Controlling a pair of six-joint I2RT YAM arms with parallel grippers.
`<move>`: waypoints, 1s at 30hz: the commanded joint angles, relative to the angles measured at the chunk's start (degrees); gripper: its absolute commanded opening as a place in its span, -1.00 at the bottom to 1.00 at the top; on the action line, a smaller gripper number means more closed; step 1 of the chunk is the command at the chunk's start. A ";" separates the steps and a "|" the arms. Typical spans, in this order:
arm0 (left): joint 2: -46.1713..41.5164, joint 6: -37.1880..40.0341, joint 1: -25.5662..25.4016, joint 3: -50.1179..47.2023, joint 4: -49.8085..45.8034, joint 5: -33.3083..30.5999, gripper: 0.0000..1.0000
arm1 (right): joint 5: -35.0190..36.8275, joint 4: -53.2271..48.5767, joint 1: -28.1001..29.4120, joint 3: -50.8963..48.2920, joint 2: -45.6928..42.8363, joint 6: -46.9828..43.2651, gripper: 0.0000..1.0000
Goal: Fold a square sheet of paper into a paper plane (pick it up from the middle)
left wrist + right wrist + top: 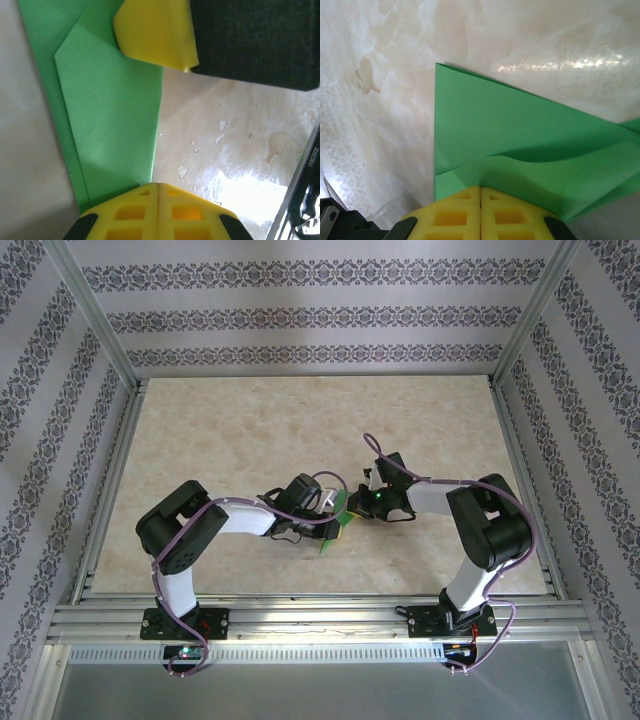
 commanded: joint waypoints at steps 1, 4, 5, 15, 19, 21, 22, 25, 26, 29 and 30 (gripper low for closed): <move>-2.48 -3.43 0.70 0.03 1.26 0.60 -0.93 | 2.94 -0.61 -0.40 0.04 1.80 -0.68 -0.89; -2.49 -4.30 0.92 1.83 2.57 -0.12 -0.90 | 2.96 -0.62 -0.37 -0.18 1.94 -0.68 -0.91; -2.26 -4.26 1.01 2.35 2.28 -0.83 -0.90 | 2.97 -0.62 -0.30 -0.19 1.88 -0.67 -0.90; 3.19 -0.68 1.19 7.61 -2.37 -4.57 -0.83 | 3.07 -0.80 -0.23 -0.45 1.65 -0.43 -0.90; 5.03 -0.14 1.19 7.36 -4.23 -4.96 -0.87 | 2.94 -0.87 -0.29 -0.45 1.42 -0.43 -0.90; 4.99 0.00 1.19 6.45 -4.76 -5.03 -0.90 | 2.99 -0.84 -0.25 -0.36 1.33 -0.39 -0.89; 4.84 0.18 1.19 5.88 -5.41 -5.26 -0.92 | 3.05 -0.81 -0.37 -0.31 1.28 -0.34 -0.89; 4.94 0.57 1.19 4.70 -7.13 -5.55 -0.95 | 3.40 -0.84 -0.53 -0.02 1.19 -0.47 -0.87; 5.00 0.51 1.19 4.39 -7.83 -5.49 -0.97 | 3.76 -0.89 -0.76 0.07 1.19 -0.43 -0.86; 5.51 0.84 1.19 3.99 -9.01 -3.12 -1.00 | 5.02 -0.53 -1.94 0.17 0.79 0.44 -0.84; 5.57 0.93 1.19 3.69 -9.13 -2.74 -1.00 | 5.66 -0.50 -2.48 0.37 0.64 0.61 -0.84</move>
